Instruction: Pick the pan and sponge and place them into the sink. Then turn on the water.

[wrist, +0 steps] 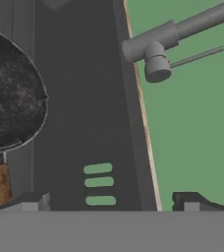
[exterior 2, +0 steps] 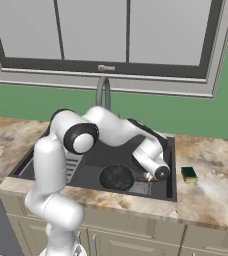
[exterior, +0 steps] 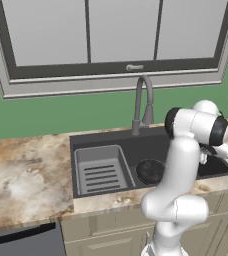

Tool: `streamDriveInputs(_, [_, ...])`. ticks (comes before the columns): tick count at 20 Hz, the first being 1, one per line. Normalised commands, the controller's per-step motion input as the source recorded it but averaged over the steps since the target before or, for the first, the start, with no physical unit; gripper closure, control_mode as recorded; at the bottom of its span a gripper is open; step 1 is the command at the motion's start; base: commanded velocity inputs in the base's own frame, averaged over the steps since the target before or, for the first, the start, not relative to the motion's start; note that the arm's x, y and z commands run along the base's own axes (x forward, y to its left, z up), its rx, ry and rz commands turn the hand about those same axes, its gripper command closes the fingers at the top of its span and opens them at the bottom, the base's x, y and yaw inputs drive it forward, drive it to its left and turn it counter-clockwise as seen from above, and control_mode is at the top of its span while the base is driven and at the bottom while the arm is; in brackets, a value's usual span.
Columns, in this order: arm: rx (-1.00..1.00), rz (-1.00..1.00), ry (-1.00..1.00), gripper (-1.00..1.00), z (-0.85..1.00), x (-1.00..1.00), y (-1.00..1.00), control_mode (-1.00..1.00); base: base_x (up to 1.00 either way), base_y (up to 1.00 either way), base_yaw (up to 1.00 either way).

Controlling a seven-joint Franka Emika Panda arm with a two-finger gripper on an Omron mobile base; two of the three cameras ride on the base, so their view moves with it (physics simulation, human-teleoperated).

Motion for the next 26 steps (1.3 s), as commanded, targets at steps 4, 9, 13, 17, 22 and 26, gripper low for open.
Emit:
streamDriveInputs(4, [0.05,0.00,-0.05,-1.00,0.60,-0.32,-0.05,-1.00,0.00,0.00,0.00])
streamDriveInputs(9, [0.06,0.00,-0.04,-1.00,0.62,-0.34,-0.07,-1.00,0.00,0.00,0.00])
streamDriveInputs(13, [0.06,-0.01,0.00,-1.00,0.60,-0.27,-0.08,-1.00,0.00,0.00,0.00])
streamDriveInputs(17, [0.10,-0.08,0.06,-1.00,0.39,-0.06,-0.12,-1.00,0.00,0.00,0.00])
streamDriveInputs(22, [0.09,-0.13,0.10,-1.00,0.32,-0.05,-0.17,-1.00,0.00,0.00,0.00])
streamDriveInputs(26, [0.04,-0.15,0.10,-1.00,0.32,-0.01,-0.06,-1.00,0.00,0.00,0.00])
